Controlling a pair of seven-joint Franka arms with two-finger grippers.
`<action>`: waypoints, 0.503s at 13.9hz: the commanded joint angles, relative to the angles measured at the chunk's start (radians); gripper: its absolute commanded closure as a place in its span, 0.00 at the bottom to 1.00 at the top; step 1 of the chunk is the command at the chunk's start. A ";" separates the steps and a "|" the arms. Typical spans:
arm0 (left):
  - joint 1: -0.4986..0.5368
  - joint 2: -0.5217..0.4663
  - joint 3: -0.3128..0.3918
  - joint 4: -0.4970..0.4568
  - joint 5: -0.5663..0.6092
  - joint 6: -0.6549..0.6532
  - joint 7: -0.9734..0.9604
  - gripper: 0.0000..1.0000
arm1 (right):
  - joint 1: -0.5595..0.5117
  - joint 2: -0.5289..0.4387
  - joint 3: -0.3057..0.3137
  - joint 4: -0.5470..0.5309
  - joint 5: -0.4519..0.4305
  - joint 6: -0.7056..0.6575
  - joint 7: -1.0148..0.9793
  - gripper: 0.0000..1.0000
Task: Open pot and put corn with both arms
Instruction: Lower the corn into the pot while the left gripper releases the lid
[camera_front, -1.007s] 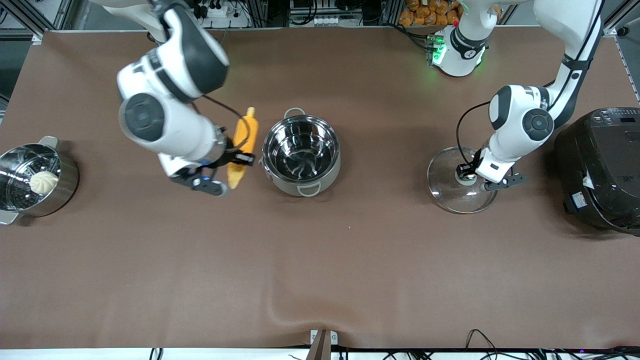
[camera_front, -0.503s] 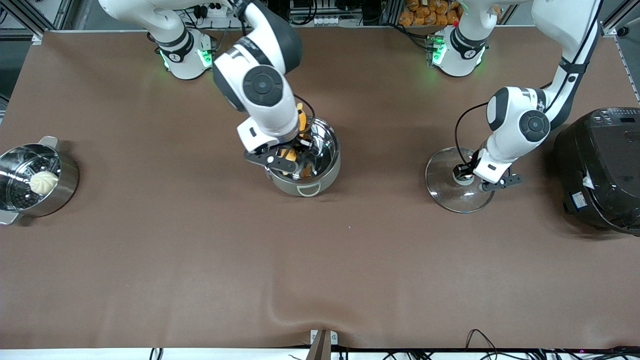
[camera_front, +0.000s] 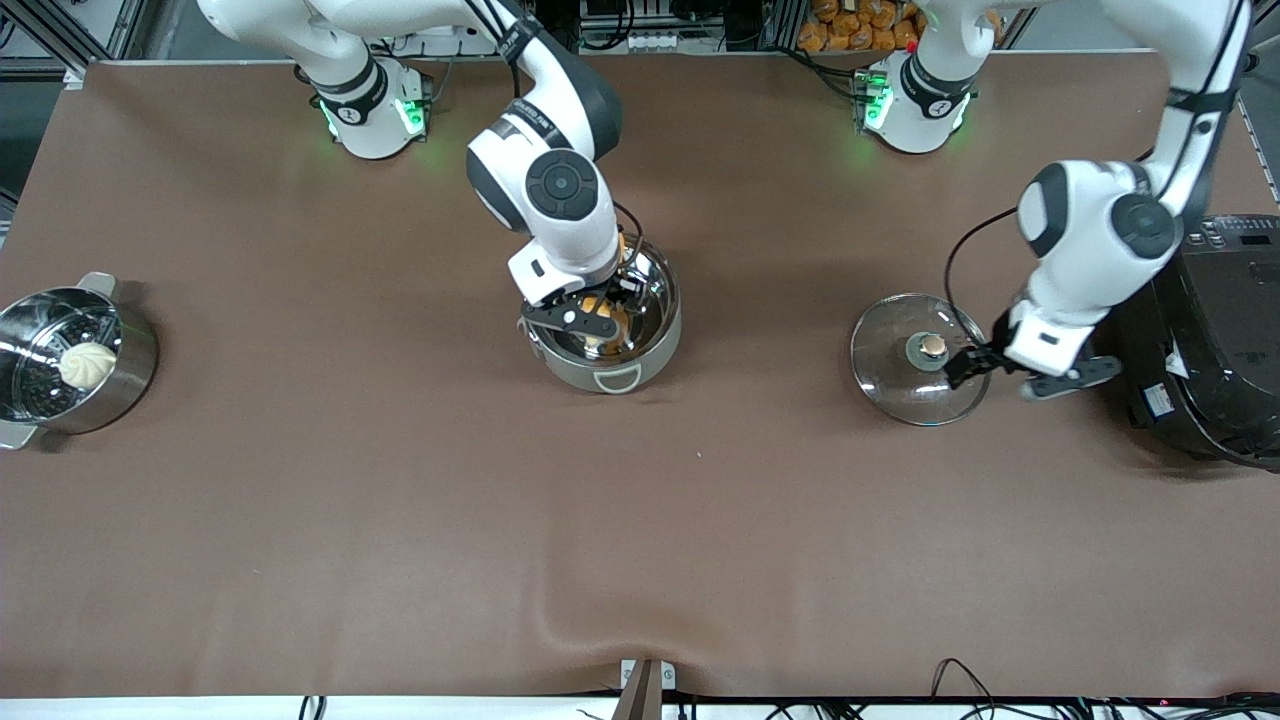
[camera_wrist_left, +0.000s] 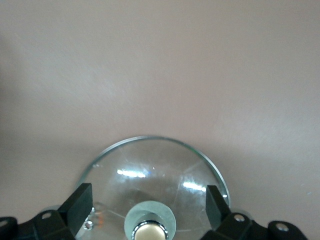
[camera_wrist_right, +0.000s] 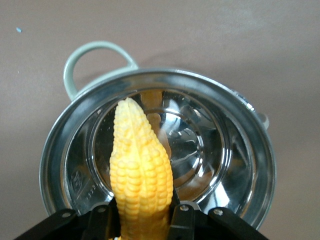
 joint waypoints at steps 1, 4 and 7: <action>0.007 -0.049 -0.008 0.133 0.003 -0.225 0.001 0.00 | 0.007 -0.021 0.003 -0.028 -0.017 0.014 0.014 0.73; 0.007 -0.040 -0.008 0.325 0.005 -0.473 0.003 0.00 | 0.014 -0.018 0.003 -0.030 -0.018 0.023 0.014 0.73; 0.008 -0.038 -0.008 0.450 0.003 -0.614 0.051 0.00 | 0.023 -0.020 0.003 -0.085 -0.018 0.095 0.014 0.72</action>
